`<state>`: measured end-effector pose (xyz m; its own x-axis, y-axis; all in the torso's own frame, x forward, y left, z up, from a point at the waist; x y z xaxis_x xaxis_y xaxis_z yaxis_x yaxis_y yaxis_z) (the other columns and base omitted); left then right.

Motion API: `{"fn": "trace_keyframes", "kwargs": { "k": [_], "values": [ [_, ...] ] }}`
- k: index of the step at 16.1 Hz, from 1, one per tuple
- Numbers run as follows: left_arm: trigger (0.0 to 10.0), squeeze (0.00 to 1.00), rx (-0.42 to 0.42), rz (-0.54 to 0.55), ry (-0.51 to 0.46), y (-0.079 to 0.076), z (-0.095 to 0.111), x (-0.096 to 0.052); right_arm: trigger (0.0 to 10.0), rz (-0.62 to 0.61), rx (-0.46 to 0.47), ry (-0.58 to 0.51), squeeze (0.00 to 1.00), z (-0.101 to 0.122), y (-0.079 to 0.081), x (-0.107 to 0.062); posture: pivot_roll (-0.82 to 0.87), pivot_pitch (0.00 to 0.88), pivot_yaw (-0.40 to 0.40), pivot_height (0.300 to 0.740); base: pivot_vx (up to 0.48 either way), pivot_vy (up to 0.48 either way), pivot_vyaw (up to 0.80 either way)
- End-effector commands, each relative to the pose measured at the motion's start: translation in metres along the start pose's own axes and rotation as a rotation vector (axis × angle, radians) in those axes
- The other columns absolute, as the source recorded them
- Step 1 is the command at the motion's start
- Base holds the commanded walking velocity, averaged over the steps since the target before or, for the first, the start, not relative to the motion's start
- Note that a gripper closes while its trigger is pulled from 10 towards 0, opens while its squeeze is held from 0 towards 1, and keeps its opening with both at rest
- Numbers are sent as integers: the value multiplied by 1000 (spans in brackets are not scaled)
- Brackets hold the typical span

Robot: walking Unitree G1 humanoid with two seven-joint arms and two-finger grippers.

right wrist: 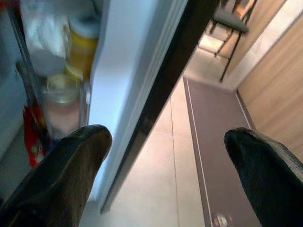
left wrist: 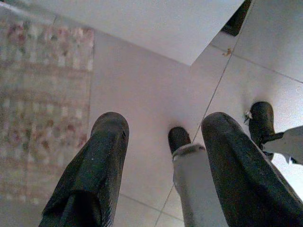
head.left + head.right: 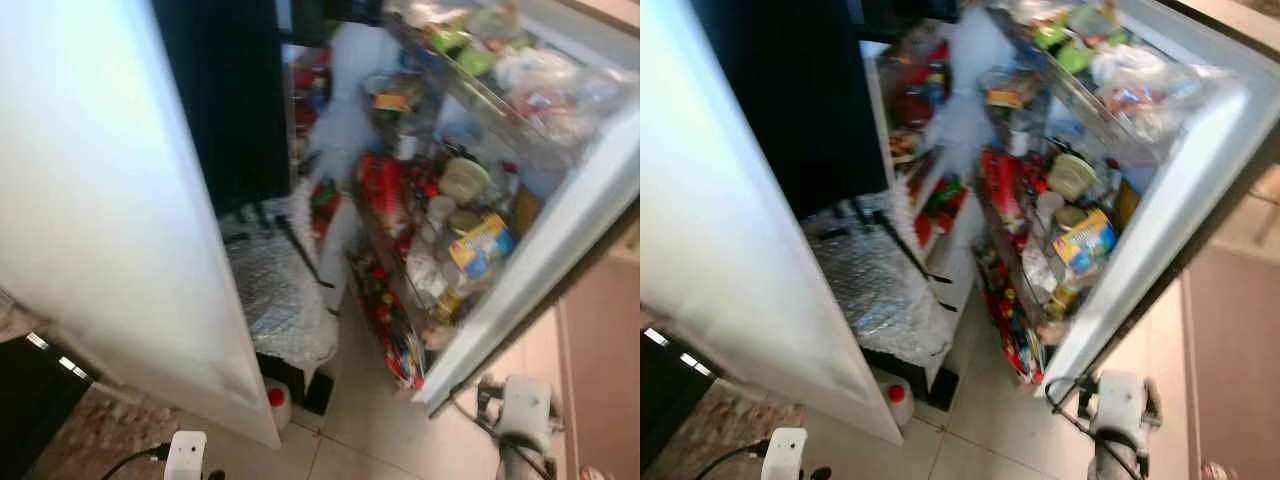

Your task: Restocking fridge

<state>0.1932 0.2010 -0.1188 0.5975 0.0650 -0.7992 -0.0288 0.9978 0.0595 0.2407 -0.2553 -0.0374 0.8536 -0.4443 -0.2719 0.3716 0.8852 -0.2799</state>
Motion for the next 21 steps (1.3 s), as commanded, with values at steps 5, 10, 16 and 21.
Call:
{"fn": "trace_keyframes", "kwargs": {
  "k": [5, 10, 16, 21],
  "values": [
    [10000, 0, 12, 7, 27, 3, -9, -2, 10000, -136, -34, 73, 0, -31, -20, -30, -176, 54, 4, 740, 0, 0, 0],
    [10000, 0, 11, 21, 27, 5, -9, -2, 10000, -319, -21, 106, 0, -34, -58, -32, -179, 60, 5, 740, 0, 0, 0],
    [10000, 0, 10, 27, 24, 6, -7, -1, 10000, -451, 43, -37, 0, 21, -89, 2, -180, 64, 7, 740, 0, 0, 0],
    [10000, 0, 8, 34, 26, 6, -7, -1, 10000, -454, 63, -126, 0, 53, -90, 11, -177, 63, 6, 740, 0, 0, 0]
  ]
}}
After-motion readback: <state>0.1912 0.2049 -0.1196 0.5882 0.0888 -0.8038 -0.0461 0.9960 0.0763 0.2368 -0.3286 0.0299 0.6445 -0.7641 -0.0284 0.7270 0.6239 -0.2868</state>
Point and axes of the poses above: a point about 5 cm out from each wrist's last joint towards the gripper, its own x axis pointing out of the wrist towards the gripper, its own z axis along the axis of the wrist's last joint, y = z × x, the point moved 4 cm from there along x, pointing out of the wrist towards the gripper, and after that the axes turned 1 degree about -x, right-handed, at the moved point
